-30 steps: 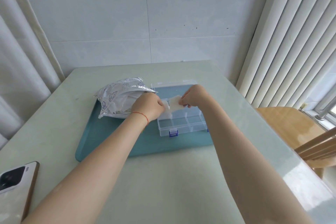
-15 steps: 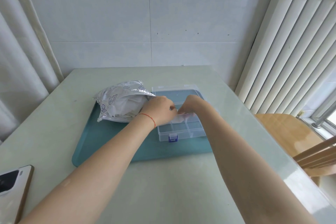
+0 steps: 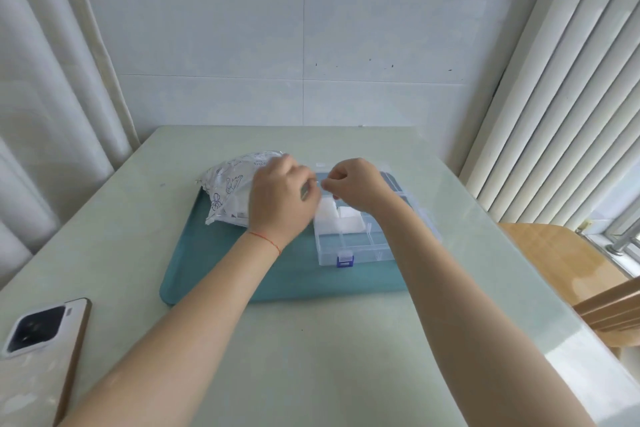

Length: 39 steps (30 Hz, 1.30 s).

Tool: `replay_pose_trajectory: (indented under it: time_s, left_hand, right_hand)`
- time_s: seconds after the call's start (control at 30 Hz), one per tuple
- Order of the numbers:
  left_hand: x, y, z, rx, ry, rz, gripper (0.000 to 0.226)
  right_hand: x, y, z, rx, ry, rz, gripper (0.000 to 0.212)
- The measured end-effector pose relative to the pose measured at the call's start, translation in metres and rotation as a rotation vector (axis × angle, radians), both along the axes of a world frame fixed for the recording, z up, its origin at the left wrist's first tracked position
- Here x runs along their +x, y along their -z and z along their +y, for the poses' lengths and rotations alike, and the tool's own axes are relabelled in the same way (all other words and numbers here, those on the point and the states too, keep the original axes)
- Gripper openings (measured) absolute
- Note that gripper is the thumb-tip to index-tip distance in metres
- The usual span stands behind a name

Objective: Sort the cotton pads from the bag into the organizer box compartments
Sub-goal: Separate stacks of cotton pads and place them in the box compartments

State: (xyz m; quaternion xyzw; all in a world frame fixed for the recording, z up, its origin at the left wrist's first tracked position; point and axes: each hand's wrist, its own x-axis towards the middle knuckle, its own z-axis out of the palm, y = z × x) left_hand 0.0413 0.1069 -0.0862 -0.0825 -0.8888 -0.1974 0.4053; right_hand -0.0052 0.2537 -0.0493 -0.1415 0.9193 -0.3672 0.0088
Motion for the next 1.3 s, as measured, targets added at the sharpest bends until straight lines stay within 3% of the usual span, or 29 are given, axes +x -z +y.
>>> replay_pose_trajectory:
  time_s: [0.07,0.17,0.27,0.37,0.5,0.7,0.83,1.03,1.23,1.3]
  left_hand:
    - [0.01,-0.002,-0.028,0.064,-0.158,0.081,0.019]
    - [0.019,-0.004,-0.069,0.15,-0.276,-0.125,0.029]
    - [0.024,-0.004,-0.09,0.201,-0.238,-0.232,0.012]
    - [0.029,-0.008,-0.091,0.269,-0.199,-0.241,0.009]
    - [0.028,-0.006,-0.085,0.298,-0.207,-0.258,0.01]
    - [0.02,-0.006,-0.079,0.338,-0.201,-0.228,0.014]
    - [0.019,-0.005,-0.074,0.362,-0.227,-0.243,0.016]
    - [0.027,-0.007,-0.066,0.376,-0.245,-0.419,0.022]
    - [0.039,-0.012,-0.044,0.462,-0.058,-0.309,0.013]
    - [0.04,-0.014,-0.036,0.473,0.002,-0.364,0.016]
  right_hand:
    - [0.013,0.0,-0.023,-0.072,-0.062,-0.125,0.014]
    - [0.022,0.006,-0.056,-0.23,-0.017,-0.36,0.01]
    - [0.022,0.016,-0.081,-0.507,0.123,-0.537,0.01]
    - [0.018,0.02,-0.1,-0.748,0.271,-0.609,0.009]
    - [0.016,0.026,-0.111,-0.877,0.357,-0.64,0.008]
    - [0.027,0.019,-0.099,-0.727,0.251,-0.57,0.014]
    - [0.038,0.011,-0.074,-0.611,0.17,-0.494,0.005]
    - [0.046,0.013,-0.04,-0.571,0.108,-0.453,0.006]
    - [0.043,0.008,-0.013,-0.35,0.038,-0.398,0.008]
    - [0.042,0.005,-0.004,-0.311,-0.012,-0.395,0.01]
